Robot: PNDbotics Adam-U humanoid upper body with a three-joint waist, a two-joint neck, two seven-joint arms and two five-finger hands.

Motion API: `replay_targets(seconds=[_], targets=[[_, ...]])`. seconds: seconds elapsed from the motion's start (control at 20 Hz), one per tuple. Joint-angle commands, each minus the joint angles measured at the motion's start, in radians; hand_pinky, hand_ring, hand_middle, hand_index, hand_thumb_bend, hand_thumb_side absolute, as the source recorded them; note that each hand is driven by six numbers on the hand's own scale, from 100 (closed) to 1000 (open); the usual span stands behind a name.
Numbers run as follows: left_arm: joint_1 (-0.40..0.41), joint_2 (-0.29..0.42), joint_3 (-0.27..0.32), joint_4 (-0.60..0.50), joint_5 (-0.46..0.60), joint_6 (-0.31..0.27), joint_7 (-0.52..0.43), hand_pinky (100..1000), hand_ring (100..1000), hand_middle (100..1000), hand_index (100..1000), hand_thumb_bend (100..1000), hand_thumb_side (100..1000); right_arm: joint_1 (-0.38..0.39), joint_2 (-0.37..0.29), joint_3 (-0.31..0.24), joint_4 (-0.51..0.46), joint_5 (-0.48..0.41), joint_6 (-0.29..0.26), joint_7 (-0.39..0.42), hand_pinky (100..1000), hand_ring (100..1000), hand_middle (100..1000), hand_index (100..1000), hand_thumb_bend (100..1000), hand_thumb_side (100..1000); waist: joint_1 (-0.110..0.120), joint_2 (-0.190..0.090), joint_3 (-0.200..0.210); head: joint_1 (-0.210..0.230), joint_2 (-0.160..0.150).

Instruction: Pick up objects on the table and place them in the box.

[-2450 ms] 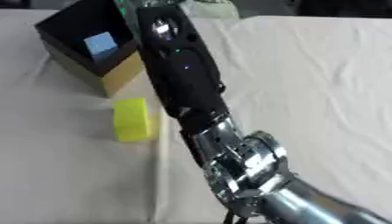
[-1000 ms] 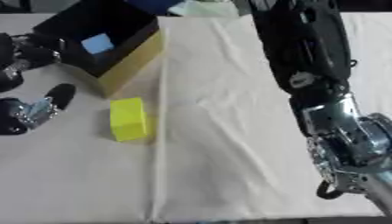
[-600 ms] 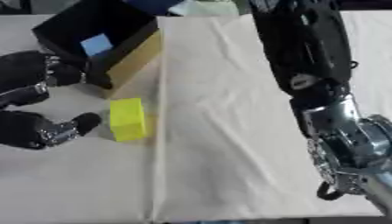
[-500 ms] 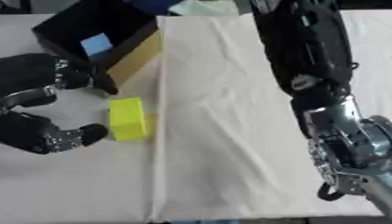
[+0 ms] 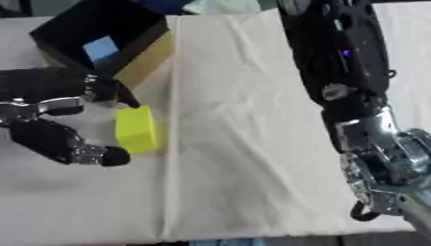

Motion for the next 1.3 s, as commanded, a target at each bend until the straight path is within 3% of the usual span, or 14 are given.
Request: replay_targets(seconds=[0.05, 0.6, 1.3], targets=[[-0.03, -0.013, 0.008, 0.066, -0.024, -0.031, -0.002, 843, 858, 855, 919, 575, 1000, -0.017, -0.009, -0.008, -0.028, -0.001, 0.003, -0.001, 874, 916, 734, 879, 100, 1000, 0.004, -0.023, -0.004, 0.003, 0.014], [-0.049, -0.058, 0.031, 0.266, -0.154, -0.101, 0.027, 850, 876, 892, 953, 617, 1000, -0.013, -0.003, -0.017, -0.049, -0.004, 0.008, -0.003, 874, 914, 731, 877, 100, 1000, 0.006, -0.018, -0.018, 0.009, 0.021], [-0.051, -0.077, 0.035, 0.352, -0.256, -0.169, 0.058, 847, 884, 903, 970, 703, 1000, -0.006, 0.002, -0.028, -0.062, -0.017, 0.012, -0.002, 875, 915, 730, 878, 100, 1000, 0.003, -0.01, -0.024, 0.009, 0.016]])
